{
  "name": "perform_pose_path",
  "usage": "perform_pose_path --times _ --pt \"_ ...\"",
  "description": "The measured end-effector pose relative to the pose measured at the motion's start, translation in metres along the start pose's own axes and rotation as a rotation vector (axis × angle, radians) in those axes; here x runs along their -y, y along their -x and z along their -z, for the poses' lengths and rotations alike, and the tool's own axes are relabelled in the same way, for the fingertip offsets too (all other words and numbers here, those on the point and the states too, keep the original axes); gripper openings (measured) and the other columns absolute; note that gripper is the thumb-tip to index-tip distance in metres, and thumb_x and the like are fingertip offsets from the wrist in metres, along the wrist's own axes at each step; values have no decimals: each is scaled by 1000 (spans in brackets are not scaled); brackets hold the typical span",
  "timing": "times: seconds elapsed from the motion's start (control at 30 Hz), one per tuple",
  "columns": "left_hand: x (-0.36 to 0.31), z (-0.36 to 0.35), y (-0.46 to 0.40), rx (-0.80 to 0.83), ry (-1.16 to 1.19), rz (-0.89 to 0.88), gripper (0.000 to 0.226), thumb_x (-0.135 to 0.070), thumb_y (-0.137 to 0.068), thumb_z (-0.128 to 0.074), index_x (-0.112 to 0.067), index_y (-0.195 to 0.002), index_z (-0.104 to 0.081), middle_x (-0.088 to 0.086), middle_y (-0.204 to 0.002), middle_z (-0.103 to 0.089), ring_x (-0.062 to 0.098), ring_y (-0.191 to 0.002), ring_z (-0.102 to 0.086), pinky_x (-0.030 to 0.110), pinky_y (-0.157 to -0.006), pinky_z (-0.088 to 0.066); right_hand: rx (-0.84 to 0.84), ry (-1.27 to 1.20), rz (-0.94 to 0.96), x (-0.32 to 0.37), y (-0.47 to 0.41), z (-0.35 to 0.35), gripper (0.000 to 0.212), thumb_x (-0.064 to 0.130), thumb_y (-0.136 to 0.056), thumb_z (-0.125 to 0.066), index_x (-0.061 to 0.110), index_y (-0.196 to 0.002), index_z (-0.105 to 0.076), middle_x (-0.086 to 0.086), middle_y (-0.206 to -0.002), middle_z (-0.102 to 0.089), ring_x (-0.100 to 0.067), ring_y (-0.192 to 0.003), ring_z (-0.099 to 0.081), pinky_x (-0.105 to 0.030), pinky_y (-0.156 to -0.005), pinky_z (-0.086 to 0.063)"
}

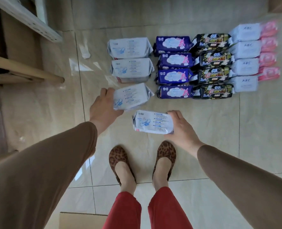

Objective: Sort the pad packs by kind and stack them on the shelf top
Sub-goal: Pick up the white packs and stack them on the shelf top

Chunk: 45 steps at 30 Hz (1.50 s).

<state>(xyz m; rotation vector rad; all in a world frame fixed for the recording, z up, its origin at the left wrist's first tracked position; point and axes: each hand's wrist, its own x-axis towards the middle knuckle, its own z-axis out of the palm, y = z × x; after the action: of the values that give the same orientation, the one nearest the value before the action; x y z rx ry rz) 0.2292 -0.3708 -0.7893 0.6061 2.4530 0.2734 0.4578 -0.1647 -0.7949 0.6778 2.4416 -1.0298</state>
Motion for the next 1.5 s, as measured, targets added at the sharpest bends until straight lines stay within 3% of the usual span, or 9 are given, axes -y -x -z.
perform_pose_path --times 0.23,0.33,0.5,0.63,0.77,1.0,1.17,1.33,1.5 --pt "-46 172 93 -52 114 43 69 -48 -65 -83 -21 -115 -43 0 -110 -46 27 -90 -59 43 -70 -54 50 -98 -40 104 95 168 79 45 -68 -81 39 -133 -36 20 -125 -40 -1 -90 -56 -21 -69 -45" --pt "-81 273 129 -107 117 22 73 -55 -63 -81 -24 -117 -43 -3 -109 -50 23 -91 -59 42 -69 -53 57 -81 -40 167 135 260 84 55 -63 -78 48 -132 -31 28 -114 -45 5 -87 -56 -20 -65 -43" --pt "-136 435 187 -239 125 -136 80 -66 -61 -76 -31 -124 -42 -10 -115 -54 15 -97 -59 40 -75 -55 -42 -75 -5 266 196 396 82 61 -57 -79 50 -123 -32 19 -112 -57 -4 -88 -62 -35 -77 -55" --pt "-171 540 225 -329 132 -231 83 -73 -60 -72 -33 -125 -41 -12 -117 -54 14 -96 -58 35 -75 -51 -156 -107 125 337 239 486 77 65 -56 -77 53 -121 -36 14 -122 -55 15 -101 -51 -11 -76 -41" --pt "-200 619 241 -403 150 -287 87 -73 -58 -72 -33 -129 -41 -13 -114 -49 10 -92 -51 31 -73 -40 -228 -155 220 386 263 559 82 64 -58 -80 47 -128 -42 20 -126 -55 -14 -105 -63 -41 -92 -53" --pt "-263 718 201 -458 151 -355 80 -69 -57 -74 -42 -124 -41 -16 -106 -50 9 -88 -57 37 -74 -51 -340 -225 308 404 245 659 83 60 -56 -83 44 -129 -48 17 -118 -63 -21 -101 -67 -51 -95 -52" --pt "-302 763 133 -475 265 -396 77 -45 -60 -88 -36 -123 -46 -10 -108 -48 17 -97 -57 43 -87 -54 -357 -245 343 409 193 726 80 55 -55 -83 40 -126 -50 13 -117 -65 -23 -100 -68 -53 -93 -52" --pt "-307 798 67 -568 307 -363 77 -34 -62 -90 -30 -126 -48 -6 -112 -48 14 -96 -52 29 -83 -45 -335 -221 390 434 130 766 73 55 -57 -83 48 -121 -49 18 -115 -64 -17 -100 -67 -48 -94 -52" --pt "-304 839 2 -599 295 -312 79 -32 -63 -90 -27 -130 -48 -4 -113 -41 14 -95 -48 25 -84 -38 -317 -258 446 464 65 776 72 40 -63 -86 39 -125 -49 12 -120 -59 -19 -105 -64 -49 -90 -54"
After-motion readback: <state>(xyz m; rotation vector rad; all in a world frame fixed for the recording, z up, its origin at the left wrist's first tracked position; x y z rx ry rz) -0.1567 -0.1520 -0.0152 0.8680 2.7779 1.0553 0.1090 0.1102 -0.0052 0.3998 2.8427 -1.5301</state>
